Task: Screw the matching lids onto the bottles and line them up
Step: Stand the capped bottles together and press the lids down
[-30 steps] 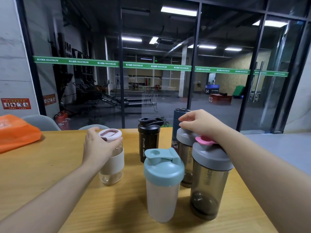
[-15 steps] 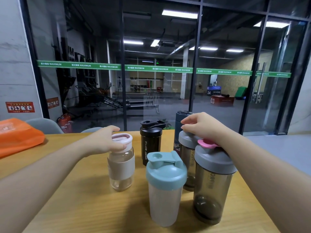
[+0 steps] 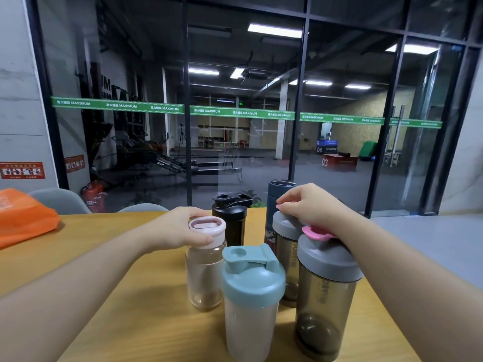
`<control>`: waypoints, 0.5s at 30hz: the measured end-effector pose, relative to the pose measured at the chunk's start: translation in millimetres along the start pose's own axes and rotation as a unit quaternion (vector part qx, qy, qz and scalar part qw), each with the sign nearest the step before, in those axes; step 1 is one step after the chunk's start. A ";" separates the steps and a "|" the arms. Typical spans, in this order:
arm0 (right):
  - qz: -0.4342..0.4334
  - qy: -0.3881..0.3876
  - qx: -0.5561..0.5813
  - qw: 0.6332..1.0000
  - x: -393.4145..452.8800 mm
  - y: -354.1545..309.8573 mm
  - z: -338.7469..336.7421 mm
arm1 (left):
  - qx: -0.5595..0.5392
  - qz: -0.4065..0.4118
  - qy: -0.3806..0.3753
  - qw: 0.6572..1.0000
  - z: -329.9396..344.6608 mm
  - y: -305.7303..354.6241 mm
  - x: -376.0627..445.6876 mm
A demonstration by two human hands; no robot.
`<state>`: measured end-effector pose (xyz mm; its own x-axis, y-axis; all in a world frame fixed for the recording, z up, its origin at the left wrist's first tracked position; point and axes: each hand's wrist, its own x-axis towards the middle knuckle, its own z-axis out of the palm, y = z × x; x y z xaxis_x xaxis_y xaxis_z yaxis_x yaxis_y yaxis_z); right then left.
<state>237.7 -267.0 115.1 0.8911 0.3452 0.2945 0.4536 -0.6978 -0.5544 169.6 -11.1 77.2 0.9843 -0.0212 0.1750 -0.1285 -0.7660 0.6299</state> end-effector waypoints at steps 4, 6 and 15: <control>0.003 0.000 -0.007 1.000 0.5 -0.4 -0.4 | 0.002 0.011 -0.011 1.000 6.1 5.9 4.8; 0.005 -0.002 -0.008 1.000 1.2 -0.6 -0.3 | -0.001 0.018 -0.015 1.000 8.9 9.0 6.8; 0.005 0.000 -0.004 1.000 2.8 1.4 0.6 | -0.015 0.033 -0.044 0.998 19.5 16.5 15.4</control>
<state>240.9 -266.7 114.7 0.8954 0.3382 0.2895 0.4448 -0.7064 -0.5506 184.9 -36.6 75.5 0.9804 -0.1281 0.1499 -0.1951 -0.7411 0.6424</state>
